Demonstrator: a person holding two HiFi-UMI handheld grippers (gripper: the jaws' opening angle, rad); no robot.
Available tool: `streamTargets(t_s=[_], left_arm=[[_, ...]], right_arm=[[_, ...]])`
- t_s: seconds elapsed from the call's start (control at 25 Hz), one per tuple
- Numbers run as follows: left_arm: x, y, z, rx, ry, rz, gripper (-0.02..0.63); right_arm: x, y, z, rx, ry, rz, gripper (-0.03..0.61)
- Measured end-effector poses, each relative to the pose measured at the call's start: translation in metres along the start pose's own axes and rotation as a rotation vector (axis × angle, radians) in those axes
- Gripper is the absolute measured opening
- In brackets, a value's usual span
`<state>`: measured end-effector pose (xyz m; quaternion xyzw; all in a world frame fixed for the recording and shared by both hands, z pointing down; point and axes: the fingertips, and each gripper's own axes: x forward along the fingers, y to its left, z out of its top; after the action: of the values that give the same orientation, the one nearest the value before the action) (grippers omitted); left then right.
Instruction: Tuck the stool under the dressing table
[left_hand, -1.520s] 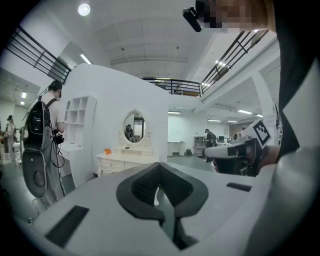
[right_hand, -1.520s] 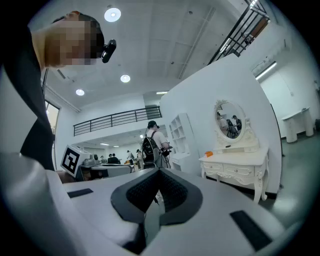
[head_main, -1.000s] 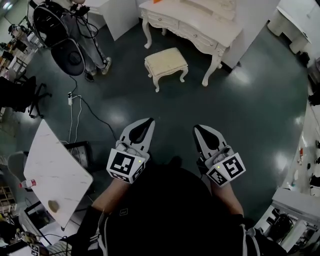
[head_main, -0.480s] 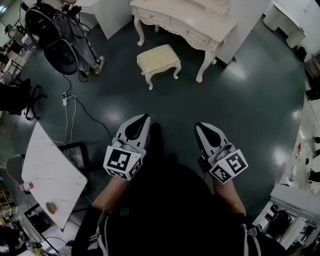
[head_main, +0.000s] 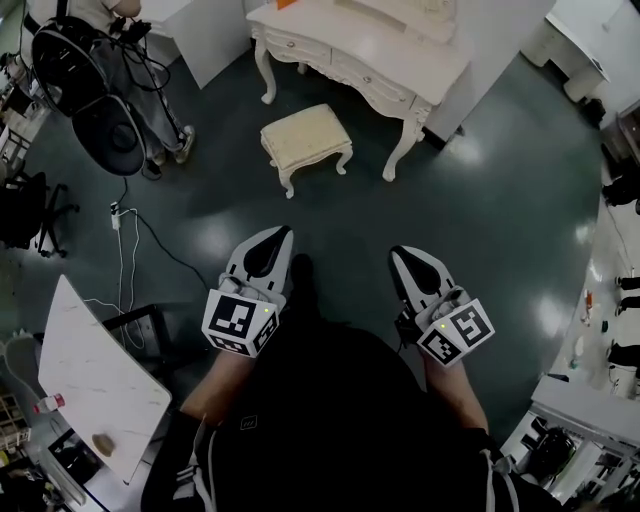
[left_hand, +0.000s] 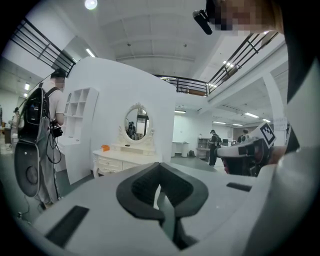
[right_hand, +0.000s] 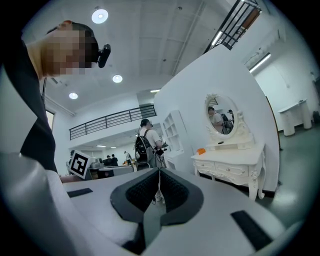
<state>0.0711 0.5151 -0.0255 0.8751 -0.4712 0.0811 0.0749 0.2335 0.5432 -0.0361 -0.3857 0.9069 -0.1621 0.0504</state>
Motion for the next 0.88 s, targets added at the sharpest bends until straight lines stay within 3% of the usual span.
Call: streamTargets(t_s=[0.24,0.88], left_arm=[[0.054,0.054,0.019,0.004,0.013,-0.013,0.005],[0.136,0.194,0.046,0.013,0.021,-0.019,0.005]], right_arm=[[0.067,-0.04,0.025,0.016,-0.017,-0.033,0.021],[0.243,-0.078,0.051,0.007,0.014,0.022,0.021]])
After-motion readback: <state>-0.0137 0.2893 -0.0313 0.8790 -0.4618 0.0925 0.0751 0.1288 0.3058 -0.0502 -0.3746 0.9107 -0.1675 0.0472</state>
